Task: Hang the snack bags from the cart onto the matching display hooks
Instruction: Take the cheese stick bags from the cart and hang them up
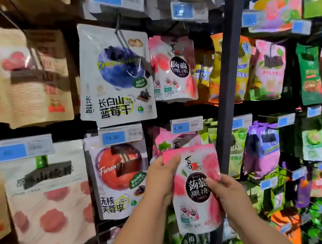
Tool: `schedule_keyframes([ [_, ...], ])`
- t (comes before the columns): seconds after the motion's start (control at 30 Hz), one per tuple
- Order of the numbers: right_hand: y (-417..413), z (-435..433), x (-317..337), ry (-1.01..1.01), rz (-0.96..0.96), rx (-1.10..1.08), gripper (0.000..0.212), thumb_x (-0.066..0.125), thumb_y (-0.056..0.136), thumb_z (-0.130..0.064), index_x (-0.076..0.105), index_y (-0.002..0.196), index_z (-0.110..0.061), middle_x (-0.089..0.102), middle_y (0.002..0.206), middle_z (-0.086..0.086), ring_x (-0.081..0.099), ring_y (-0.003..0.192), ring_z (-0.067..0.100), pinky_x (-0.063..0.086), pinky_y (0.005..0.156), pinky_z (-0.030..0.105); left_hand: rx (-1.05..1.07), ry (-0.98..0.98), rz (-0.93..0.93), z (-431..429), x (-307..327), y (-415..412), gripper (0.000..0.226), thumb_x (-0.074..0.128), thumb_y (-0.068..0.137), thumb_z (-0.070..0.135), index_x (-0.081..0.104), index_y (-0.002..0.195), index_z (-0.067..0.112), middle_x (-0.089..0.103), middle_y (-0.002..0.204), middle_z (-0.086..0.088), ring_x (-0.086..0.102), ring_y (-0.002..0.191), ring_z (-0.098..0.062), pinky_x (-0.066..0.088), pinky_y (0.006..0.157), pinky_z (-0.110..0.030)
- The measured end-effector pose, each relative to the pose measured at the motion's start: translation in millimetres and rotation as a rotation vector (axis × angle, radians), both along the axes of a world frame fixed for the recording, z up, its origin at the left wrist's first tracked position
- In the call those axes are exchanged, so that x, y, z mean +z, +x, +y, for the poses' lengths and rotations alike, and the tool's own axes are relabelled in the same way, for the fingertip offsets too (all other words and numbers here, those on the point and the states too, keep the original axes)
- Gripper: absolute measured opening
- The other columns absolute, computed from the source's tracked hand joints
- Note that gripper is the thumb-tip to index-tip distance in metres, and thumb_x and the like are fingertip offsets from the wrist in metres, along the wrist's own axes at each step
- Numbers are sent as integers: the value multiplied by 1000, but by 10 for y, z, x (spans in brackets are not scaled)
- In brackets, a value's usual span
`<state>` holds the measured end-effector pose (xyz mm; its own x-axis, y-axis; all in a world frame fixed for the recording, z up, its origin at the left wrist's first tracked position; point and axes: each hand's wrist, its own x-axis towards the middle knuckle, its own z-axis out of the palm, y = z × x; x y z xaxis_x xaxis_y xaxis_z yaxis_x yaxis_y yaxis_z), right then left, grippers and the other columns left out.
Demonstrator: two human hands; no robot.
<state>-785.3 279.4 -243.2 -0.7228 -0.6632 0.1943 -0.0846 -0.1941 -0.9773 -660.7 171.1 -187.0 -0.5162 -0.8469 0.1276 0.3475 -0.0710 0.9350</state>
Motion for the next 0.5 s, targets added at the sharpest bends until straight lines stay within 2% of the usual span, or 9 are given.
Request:
schedule_keyframes([
  [0.13, -54, -166, 65, -12, -40, -15, 6, 70, 87, -15, 71, 85, -9, 75, 87, 17, 72, 86, 38, 53, 86, 60, -4, 7, 26, -167, 51, -108, 15, 69, 88, 20, 68, 96, 7, 74, 100, -14, 68, 100, -34, 50, 96, -52],
  [0.23, -105, -279, 103, -9, -31, -39, 8, 70, 88, -15, 71, 85, -7, 75, 87, 18, 71, 86, 39, 54, 85, 61, -14, -4, 43, -263, 95, -184, 15, 72, 83, 26, 72, 93, 16, 75, 98, -12, 69, 97, -34, 51, 94, -55],
  [0.27, -119, -315, 119, -8, -24, -45, 9, 69, 88, -15, 71, 85, -6, 75, 86, 18, 71, 86, 39, 54, 85, 60, -16, -6, 49, -297, 107, -210, 13, 73, 82, 27, 72, 90, 18, 75, 96, -11, 69, 96, -33, 52, 92, -53],
  [0.33, -141, -370, 160, 5, -3, -59, 12, 68, 89, -15, 70, 86, -4, 75, 85, 16, 71, 87, 39, 55, 85, 57, -19, 1, 79, -326, 140, -245, 4, 69, 87, 22, 69, 85, 19, 75, 87, -4, 69, 85, -24, 54, 80, -39],
  [0.4, -157, -406, 184, 18, 14, -64, 14, 67, 90, -17, 69, 87, -4, 75, 85, 14, 72, 85, 36, 56, 84, 56, -32, 4, 93, -374, 147, -276, 11, 66, 90, 19, 64, 81, 22, 73, 75, 4, 65, 73, -14, 50, 68, -30],
  [0.43, -162, -413, 187, 24, 21, -69, 14, 67, 90, -18, 69, 86, -5, 75, 84, 13, 72, 84, 35, 56, 84, 56, -42, 7, 83, -401, 138, -284, 12, 66, 91, 19, 63, 80, 24, 73, 73, 5, 66, 71, -14, 51, 68, -31],
  [0.5, -176, -412, 177, 32, 28, -84, 14, 68, 90, -19, 70, 86, -6, 76, 85, 12, 72, 84, 34, 56, 84, 57, -58, 4, 67, -459, 106, -298, 7, 66, 90, 20, 69, 85, 23, 76, 86, -3, 71, 83, -23, 56, 82, -43],
])
